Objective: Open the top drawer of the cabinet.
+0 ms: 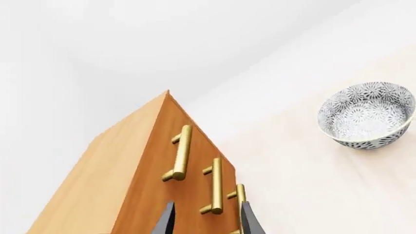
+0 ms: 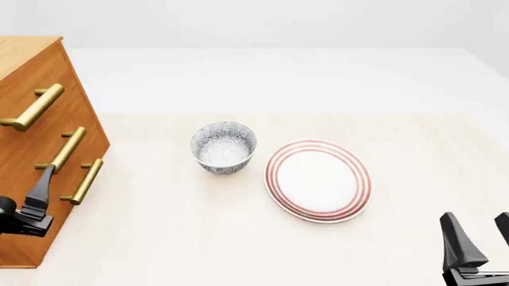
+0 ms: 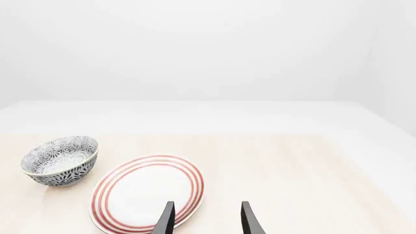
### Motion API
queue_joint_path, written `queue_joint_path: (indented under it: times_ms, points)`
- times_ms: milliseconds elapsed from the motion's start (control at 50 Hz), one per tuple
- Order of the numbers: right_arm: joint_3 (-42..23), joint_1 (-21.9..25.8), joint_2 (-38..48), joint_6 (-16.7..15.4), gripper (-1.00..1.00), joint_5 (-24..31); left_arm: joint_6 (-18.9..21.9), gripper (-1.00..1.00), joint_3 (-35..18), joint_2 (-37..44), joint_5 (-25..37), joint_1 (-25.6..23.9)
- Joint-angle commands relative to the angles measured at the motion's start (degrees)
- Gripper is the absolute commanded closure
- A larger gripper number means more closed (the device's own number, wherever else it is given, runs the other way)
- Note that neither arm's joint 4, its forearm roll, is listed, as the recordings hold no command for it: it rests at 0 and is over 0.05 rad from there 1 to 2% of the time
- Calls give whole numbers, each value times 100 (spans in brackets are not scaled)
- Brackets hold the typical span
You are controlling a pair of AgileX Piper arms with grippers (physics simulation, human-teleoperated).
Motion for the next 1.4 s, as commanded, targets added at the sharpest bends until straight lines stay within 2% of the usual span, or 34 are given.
queue_joint_path:
  times_ms: [20,200,240,360,420,540,600,700,960,1240,1400]
  points:
    - [8,-2,-1,1,-100,-8,743,-100,-471,189,277,-1]
    - [8,-1,0,1,-100,-8,1313,-100,-743,443,367,23]
    - [8,-2,-1,3,-100,-9,1628,-100,-715,504,332,82]
    - [8,-2,0,2,-100,-8,2168,-100,-591,576,195,189]
    - [8,0,-1,0,-100,-8,2244,-100,-675,645,225,173]
    - [8,-3,0,1,-100,-8,2798,-100,-589,789,40,257]
    - [8,-2,0,0,-100,-8,2835,-100,-694,852,71,246]
    - [8,-1,-1,2,-100,-9,3311,-100,-522,976,-192,343]
    - [8,-1,0,1,-100,-8,3765,-100,-427,1381,-642,437]
    - [8,-1,-1,-1,-100,-8,4345,-100,-163,1878,-1440,638]
    - [8,-2,-1,2,-100,-8,4459,-100,-220,1965,-1592,654]
